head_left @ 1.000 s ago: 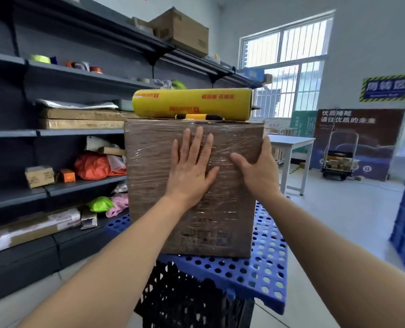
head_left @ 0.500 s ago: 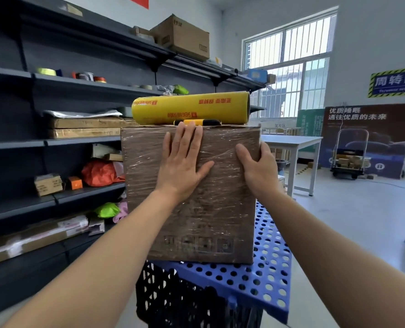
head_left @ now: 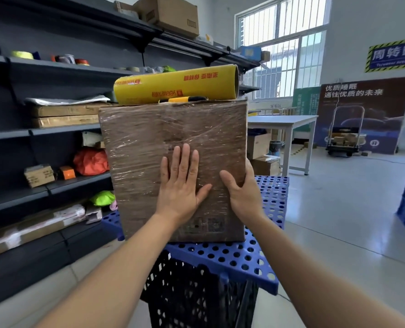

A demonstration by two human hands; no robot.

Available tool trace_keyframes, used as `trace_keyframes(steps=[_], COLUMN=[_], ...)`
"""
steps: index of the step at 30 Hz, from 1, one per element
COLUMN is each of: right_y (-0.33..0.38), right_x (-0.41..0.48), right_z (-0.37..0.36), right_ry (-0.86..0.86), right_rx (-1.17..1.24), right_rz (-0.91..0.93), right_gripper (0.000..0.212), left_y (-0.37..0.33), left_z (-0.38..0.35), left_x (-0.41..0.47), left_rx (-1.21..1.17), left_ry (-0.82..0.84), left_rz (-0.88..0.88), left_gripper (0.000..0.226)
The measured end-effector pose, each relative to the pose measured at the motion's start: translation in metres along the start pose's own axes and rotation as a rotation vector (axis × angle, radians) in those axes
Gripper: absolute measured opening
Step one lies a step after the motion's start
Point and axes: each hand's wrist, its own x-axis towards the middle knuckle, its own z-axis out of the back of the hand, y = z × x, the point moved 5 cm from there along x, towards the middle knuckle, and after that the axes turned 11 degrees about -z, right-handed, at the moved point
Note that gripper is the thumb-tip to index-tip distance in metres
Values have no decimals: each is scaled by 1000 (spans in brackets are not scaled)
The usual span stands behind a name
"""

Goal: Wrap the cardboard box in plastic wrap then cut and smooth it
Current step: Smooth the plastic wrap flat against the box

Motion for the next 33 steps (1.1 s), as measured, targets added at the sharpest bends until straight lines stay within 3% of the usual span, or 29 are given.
trace_keyframes(steps=[2, 4, 7, 10, 16, 23, 33], right_y=[-2, 4, 32, 31, -18, -46, -51], right_x=[-2, -8, -26, -24, -30, -43, -60], right_z=[0, -1, -11, -30, -30, -32, -29], right_ry=[-20, -136, -350, -288, -240, -208, -73], right_rx=[-54, -276, -718, -990, -1272, -1346, -1473], right_rz=[-13, 67, 502, 776, 797, 815, 978], right_gripper=[69, 74, 74, 76, 87, 110, 92], left_y=[0, 1, 2, 9, 14, 10, 22], left_z=[0, 3, 9, 8, 0, -13, -13], left_x=[-1, 0, -6, -20, -35, -71, -112], left_rx=[-6, -17, -38, -12, 30, 29, 57], left_ry=[11, 16, -15, -42, -32, 10, 61], left_rz=[3, -8, -32, -13, -58, -113, -111], left_gripper=[78, 79, 79, 80, 80, 80, 78])
